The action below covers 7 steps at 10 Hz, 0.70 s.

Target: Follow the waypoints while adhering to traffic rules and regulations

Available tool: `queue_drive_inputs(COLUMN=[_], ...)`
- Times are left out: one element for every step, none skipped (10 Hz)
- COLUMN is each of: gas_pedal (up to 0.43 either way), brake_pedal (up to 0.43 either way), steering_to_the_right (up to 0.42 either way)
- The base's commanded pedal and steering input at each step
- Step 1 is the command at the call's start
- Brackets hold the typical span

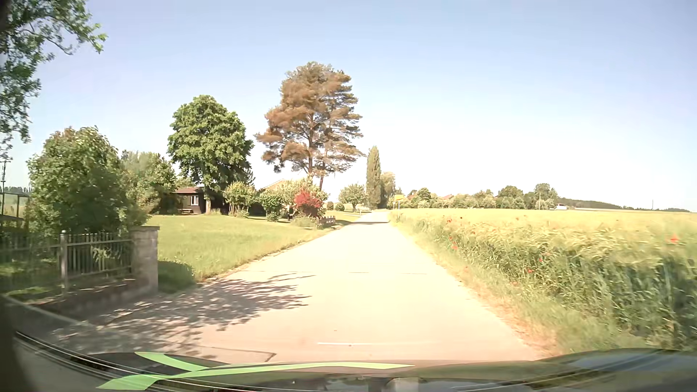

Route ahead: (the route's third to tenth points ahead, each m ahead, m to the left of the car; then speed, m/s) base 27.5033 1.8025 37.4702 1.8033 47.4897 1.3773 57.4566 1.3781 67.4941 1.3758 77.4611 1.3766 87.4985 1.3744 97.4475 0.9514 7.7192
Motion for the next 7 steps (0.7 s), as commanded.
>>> queue_drive_inputs(gas_pedal=[0.028, 0.039, 0.039, 0.039, 0.047, 0.059, 0.059], brake_pedal=[0.0, 0.0, 0.0, 0.0, 0.0, 0.0, 0.0], steering_to_the_right=[-0.005, -0.004, -0.003, -0.002, 0.001, 0.004, 0.005])
